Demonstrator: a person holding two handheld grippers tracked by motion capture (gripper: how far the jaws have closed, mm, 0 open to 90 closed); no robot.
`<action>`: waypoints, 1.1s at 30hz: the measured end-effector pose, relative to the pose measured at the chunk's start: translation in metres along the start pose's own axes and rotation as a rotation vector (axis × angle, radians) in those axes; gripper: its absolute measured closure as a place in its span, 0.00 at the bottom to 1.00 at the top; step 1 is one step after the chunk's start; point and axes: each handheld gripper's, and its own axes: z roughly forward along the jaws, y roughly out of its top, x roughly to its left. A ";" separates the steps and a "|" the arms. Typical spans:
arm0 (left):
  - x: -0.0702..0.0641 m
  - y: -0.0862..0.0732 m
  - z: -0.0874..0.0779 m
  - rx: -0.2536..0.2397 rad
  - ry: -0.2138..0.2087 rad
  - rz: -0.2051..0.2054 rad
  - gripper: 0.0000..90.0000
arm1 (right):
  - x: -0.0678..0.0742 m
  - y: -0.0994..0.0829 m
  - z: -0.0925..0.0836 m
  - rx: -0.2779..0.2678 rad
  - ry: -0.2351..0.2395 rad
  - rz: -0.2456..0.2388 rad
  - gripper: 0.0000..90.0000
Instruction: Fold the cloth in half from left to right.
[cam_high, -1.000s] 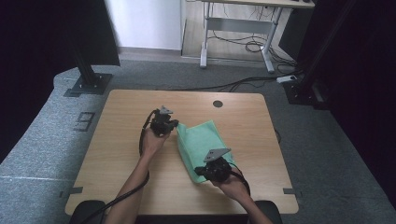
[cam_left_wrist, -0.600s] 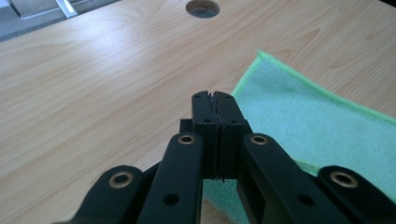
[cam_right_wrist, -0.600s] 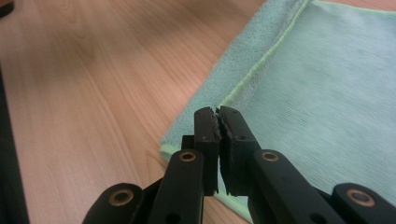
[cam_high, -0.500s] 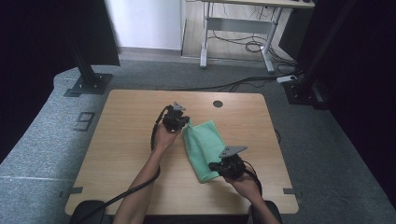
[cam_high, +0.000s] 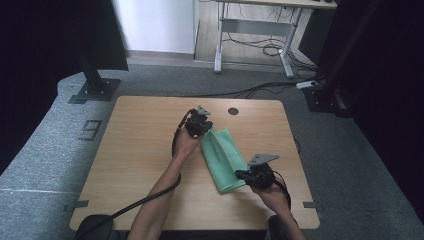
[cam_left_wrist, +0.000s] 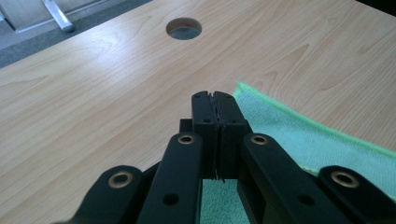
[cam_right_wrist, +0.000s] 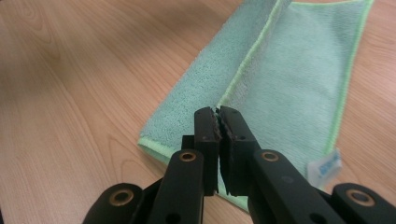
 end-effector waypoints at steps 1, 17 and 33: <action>0.000 0.000 0.000 0.000 0.000 0.000 0.98 | 0.000 0.000 0.000 0.000 0.000 0.000 0.95; -0.017 0.009 0.033 0.029 0.008 0.032 0.97 | -0.023 -0.019 -0.003 0.011 -0.057 0.065 0.95; -0.026 0.012 0.048 0.033 0.000 0.056 0.83 | -0.036 -0.033 0.003 0.066 -0.110 0.088 0.95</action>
